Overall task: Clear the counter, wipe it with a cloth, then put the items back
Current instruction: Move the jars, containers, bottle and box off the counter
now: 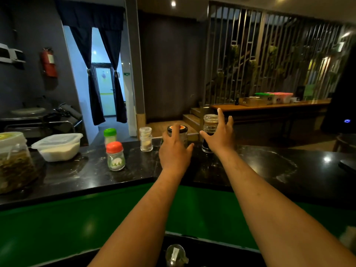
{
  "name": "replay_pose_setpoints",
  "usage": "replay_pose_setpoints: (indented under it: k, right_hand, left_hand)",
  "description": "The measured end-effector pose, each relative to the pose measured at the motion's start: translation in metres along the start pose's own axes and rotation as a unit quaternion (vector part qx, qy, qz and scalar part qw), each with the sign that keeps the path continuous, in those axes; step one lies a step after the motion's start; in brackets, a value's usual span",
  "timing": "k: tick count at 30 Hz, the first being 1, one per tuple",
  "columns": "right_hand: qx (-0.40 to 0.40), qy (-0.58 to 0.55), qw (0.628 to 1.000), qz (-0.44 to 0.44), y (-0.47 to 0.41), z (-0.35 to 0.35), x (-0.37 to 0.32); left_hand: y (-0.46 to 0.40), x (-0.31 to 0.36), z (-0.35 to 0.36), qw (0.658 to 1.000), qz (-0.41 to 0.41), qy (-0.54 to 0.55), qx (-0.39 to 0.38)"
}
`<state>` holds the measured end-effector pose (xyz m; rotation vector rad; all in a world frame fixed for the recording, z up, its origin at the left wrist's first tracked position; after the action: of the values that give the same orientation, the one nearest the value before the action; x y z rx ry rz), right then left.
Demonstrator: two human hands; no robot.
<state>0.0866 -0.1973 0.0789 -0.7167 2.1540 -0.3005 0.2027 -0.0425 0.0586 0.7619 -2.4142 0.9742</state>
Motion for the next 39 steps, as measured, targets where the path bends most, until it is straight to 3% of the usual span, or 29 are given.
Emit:
replay_pose_setpoints:
  k: [6, 11, 19, 22, 30, 39]
  right_hand:
    - [0.034, -0.013, 0.999, -0.028, -0.018, 0.025, 0.014]
    - [0.062, -0.014, 0.997, -0.049, -0.002, 0.011, 0.007]
    - [0.101, -0.109, 0.978, -0.143, 0.117, -0.059, -0.034]
    - [0.096, -0.139, 0.972, -0.164, 0.176, -0.073, -0.048]
    - [0.000, -0.151, 0.986, -0.068, 0.318, -0.009, -0.016]
    - [-0.131, -0.088, 0.985, 0.074, 0.395, 0.088, 0.048]
  left_hand:
    - [-0.004, -0.006, 0.006, 0.998, 0.028, 0.010, 0.054]
    - [0.002, -0.004, 0.000, 0.998, 0.035, 0.025, 0.046]
    - [0.099, -0.004, -0.071, 0.985, 0.080, 0.114, 0.105]
    - [0.147, -0.020, -0.091, 0.984, 0.064, 0.146, 0.079]
    - [0.266, -0.104, -0.068, 0.988, 0.002, 0.154, -0.028]
    - [0.328, -0.193, -0.004, 0.974, -0.145, 0.094, -0.143]
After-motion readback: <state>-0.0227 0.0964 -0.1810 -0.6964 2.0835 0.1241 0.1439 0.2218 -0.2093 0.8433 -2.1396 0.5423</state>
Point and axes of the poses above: each hand's wrist, its own y-axis away from the middle knuckle, its own z-axis out of the palm, x = y × z, the point moved 9 cm from there along -y, towards the middle knuckle, and after that the axes turned 8 degrees about -x, right-handed, at the moved point
